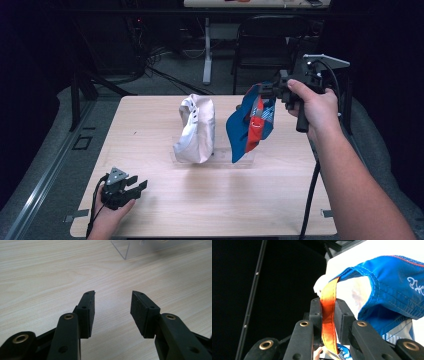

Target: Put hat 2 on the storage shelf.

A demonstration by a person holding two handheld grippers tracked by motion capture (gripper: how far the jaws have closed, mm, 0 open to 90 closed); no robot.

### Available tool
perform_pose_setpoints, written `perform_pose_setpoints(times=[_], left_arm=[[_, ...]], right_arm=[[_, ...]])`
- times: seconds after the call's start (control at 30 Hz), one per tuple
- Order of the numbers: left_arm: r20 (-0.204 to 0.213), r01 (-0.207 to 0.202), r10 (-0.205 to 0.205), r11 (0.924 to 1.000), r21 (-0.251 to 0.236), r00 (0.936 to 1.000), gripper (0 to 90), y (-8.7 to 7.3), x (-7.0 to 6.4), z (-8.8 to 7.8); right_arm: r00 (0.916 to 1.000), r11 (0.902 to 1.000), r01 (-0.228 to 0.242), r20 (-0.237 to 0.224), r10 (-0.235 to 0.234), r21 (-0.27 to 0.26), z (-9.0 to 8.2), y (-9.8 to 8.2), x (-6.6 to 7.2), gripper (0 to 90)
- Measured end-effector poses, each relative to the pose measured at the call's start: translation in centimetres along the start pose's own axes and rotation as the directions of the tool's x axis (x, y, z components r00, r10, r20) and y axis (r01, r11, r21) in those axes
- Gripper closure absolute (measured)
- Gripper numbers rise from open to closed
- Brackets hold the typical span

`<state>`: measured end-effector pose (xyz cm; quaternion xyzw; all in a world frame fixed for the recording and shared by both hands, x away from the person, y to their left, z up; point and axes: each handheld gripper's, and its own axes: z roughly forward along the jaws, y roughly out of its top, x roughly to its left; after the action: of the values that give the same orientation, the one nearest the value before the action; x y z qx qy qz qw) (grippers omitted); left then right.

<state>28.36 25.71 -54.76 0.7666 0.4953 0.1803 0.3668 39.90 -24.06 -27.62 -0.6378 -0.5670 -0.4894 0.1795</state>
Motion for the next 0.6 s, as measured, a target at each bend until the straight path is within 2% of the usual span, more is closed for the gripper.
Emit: perform_pose_setpoints(times=[0.2, 0.43, 0.47, 0.53, 0.6], left_arm=[[-0.001, -0.004, 0.004, 1.0, 0.003, 1.0, 54.9, 0.0, 0.0, 0.1], [0.002, -0.001, 0.001, 0.9999, 0.013, 1.0, 55.0, 0.0, 0.1, 0.1], [0.001, 0.001, -0.001, 0.9999, 0.013, 1.0, 55.0, 0.0, 0.2, 0.1], [-0.002, 0.002, -0.002, 1.0, 0.005, 1.0, 55.0, 0.0, 0.2, 0.2], [0.0, -0.003, 0.003, 0.9999, 0.014, 1.0, 55.1, 0.0, 0.2, 0.1]], right_arm=[[0.9994, 0.9997, -0.016, 0.03, 0.017, -0.019, 0.3, 0.9, -0.4, 78.2], [0.9983, 0.9988, -0.037, 0.044, 0.038, -0.033, 1.1, 1.7, -1.4, 78.1], [0.9983, 0.9992, -0.031, 0.049, 0.032, -0.027, 1.2, 1.8, -1.6, 78.1], [0.9971, 0.9985, -0.047, 0.059, 0.048, -0.027, 1.5, 2.0, -1.8, 78.2], [0.9969, 0.9991, -0.038, 0.067, 0.04, -0.017, 1.7, 2.2, -2.0, 78.1]])
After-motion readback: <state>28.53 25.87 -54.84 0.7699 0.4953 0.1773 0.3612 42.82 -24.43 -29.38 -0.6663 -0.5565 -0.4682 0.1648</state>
